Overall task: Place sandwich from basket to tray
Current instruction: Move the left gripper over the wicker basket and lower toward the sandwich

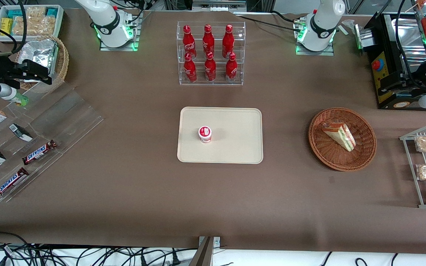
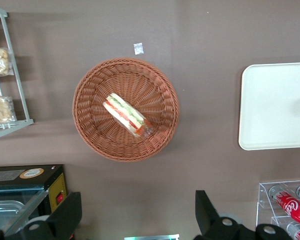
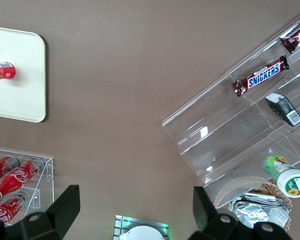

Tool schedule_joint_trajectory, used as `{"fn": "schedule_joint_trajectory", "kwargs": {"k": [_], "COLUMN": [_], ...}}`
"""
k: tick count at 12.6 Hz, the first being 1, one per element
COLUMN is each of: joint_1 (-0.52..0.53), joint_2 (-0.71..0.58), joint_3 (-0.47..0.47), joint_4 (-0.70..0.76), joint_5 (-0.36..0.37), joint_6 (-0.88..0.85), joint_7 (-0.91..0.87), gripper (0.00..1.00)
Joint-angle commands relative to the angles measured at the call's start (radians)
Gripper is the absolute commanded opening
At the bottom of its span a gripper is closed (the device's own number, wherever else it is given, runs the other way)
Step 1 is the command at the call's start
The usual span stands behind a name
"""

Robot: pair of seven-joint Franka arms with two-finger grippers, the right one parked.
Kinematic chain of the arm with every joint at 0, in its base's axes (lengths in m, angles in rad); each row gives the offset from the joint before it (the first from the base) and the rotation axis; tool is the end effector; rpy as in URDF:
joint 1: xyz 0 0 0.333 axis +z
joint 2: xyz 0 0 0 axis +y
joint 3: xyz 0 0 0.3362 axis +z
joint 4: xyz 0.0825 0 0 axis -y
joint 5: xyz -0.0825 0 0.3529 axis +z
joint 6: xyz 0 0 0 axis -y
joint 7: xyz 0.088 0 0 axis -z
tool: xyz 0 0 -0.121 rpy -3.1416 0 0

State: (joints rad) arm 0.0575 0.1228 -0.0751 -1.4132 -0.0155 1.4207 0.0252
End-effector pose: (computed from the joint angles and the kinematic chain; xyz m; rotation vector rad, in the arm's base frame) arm 0.5462 -0.0087 0.6212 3.1106 -0.0688 -0.1789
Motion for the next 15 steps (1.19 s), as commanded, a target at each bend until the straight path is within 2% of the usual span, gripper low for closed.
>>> {"fn": "schedule_joint_trajectory", "kwargs": {"k": [1,4,6,10,15], "joint_1": [-0.01,-0.011,-0.01,-0.002,0.012], "joint_2": [0.012,0.034,0.046,0.041,0.017], "joint_3": [0.011,0.009,0.011,0.009,0.012], "joint_4": [0.008,0.005,-0.038,-0.209,-0.458], "joint_5": [-0.023,-0.004,-0.001,0.07,0.08], "joint_6": [-0.006,0.015,0.035,0.191,0.484], "joint_7": [0.016,-0.008,-0.106,-0.339,-0.493], "gripper": [1.0,1.0,1.0,1.0,1.0]}}
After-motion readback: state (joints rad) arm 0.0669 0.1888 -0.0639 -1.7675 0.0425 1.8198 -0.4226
